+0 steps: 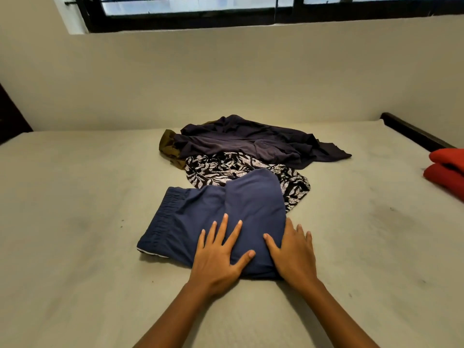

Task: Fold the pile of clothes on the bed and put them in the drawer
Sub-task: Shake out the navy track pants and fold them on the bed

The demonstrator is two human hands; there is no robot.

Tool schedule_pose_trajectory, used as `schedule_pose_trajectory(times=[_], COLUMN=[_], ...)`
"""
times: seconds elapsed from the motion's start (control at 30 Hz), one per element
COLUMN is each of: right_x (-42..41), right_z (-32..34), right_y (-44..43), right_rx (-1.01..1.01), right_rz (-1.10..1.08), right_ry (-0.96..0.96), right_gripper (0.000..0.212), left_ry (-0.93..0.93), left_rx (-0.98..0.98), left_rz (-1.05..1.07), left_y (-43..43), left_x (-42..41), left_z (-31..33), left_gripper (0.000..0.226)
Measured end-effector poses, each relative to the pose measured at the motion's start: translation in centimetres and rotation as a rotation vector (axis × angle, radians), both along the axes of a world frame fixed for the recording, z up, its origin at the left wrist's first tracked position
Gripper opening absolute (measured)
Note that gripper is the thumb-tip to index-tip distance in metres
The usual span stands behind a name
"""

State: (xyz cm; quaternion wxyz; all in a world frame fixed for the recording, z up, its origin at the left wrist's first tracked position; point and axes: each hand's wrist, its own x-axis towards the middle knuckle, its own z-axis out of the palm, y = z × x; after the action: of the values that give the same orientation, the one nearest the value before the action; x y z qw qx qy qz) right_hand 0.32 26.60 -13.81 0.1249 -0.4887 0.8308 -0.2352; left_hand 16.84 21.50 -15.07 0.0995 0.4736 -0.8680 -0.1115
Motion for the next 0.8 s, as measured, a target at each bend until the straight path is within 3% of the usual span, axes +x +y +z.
schedule_pose_trajectory(times=[0.1, 0.23, 0.33, 0.5, 0.57, 0.63, 0.7, 0.73, 0.8], right_x=[0.1, -2.0, -2.4, 2.6, 6.1, 9.9, 13.3, 14.5, 15.6], right_z=[1.7, 4.0, 6.1, 11.4, 13.4, 14.4, 13.8, 13.1, 11.0], right_y=[0.1, -1.7, -3.5, -7.6, -9.4, -11.0, -11.9, -12.0, -11.9], right_rx=[-0.157, -0.075, -0.04, -0.192, -0.175, -0.09, -0.055, -0.049, -0.081], right_rz=[-0.042, -0.206, -0.167, 0.056, 0.163, 0.273, 0.401, 0.446, 0.49], right_ry=[-0.227, -0.786, -1.15, -1.033, -0.999, -0.923, -0.835, -0.848, -0.781], right_gripper=[0.065, 0.087, 0.058, 0.037, 0.046, 0.068, 0.08, 0.079, 0.067], left_ry=[0.008, 0.068, 0.118, 0.33, 0.467, 0.719, 1.157, 1.308, 1.428], left_rx=[-0.004, -0.003, -0.042, -0.04, 0.029, 0.186, 0.496, 0.607, 0.711], left_rz=[0.02, 0.045, 0.075, 0.27, 0.363, 0.419, 0.491, 0.522, 0.548], left_y=[0.9, 0.9, -0.5, -3.7, -4.8, -5.1, -5.1, -4.8, -4.9], left_x=[1.1, 2.1, 3.5, 7.0, 8.6, 9.9, 11.0, 11.5, 12.9], left_z=[0.6, 1.6, 2.2, 4.3, 4.5, 4.7, 5.0, 5.6, 5.7], left_gripper=[0.085, 0.087, 0.092, 0.105, 0.099, 0.097, 0.095, 0.093, 0.084])
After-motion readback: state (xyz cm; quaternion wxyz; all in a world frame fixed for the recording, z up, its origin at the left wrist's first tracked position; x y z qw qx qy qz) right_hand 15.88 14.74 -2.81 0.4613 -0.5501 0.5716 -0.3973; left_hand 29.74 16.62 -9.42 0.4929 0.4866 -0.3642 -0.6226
